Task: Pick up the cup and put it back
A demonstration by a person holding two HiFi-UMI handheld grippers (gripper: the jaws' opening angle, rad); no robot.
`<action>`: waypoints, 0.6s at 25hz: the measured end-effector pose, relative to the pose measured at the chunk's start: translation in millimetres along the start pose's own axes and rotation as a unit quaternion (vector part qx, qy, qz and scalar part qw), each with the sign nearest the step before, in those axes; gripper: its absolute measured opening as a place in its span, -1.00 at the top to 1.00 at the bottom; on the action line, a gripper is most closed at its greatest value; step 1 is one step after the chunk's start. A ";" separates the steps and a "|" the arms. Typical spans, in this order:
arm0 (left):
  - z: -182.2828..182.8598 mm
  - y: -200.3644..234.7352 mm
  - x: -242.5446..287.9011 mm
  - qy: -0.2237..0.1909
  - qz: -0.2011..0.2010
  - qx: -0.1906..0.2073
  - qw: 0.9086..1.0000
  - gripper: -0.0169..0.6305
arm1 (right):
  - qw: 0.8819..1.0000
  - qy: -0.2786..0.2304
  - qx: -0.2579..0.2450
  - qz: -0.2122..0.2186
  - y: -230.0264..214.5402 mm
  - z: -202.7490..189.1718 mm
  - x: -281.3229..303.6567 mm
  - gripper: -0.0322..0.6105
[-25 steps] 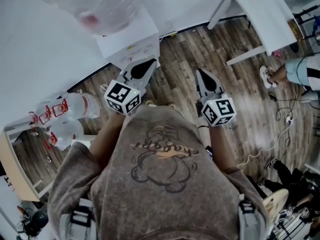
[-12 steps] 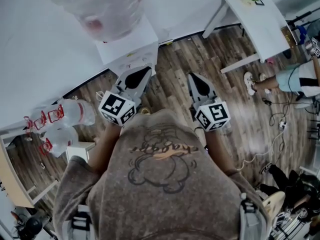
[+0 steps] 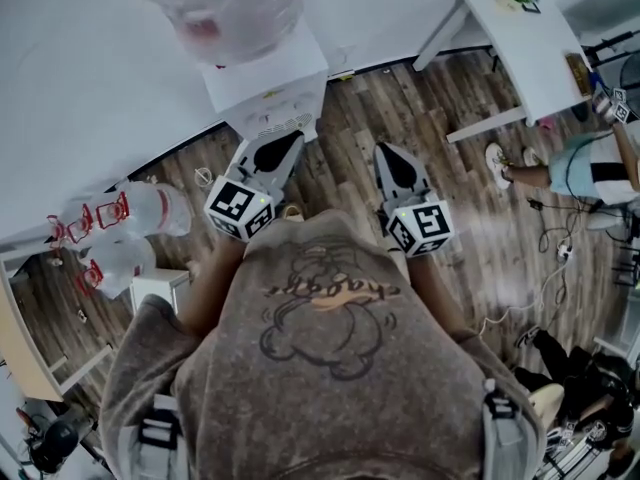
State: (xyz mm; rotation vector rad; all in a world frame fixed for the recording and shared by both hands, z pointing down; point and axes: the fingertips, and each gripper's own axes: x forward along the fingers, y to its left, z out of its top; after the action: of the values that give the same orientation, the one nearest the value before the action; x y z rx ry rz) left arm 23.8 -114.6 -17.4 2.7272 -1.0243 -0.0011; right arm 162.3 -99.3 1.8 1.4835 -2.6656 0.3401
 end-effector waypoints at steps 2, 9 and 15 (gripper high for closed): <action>-4.4 3.0 -3.5 0.000 0.006 -0.004 1.000 0.94 | 1.000 0.004 0.001 -0.001 1.2 -4.2 -1.4 0.89; -17.5 5.4 -5.2 0.008 0.013 -0.003 1.000 0.94 | 1.000 0.012 0.010 -0.010 -5.8 -14.2 -2.2 0.89; -21.1 11.1 -9.1 0.012 0.022 -0.006 1.000 0.94 | 1.000 0.013 0.019 -0.013 -7.6 -17.5 -1.7 0.89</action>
State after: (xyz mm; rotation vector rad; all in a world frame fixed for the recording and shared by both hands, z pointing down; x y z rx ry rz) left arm 11.4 -112.3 4.9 2.6868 -1.0752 0.0342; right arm 168.9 -97.8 19.7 1.5105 -2.6324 0.4065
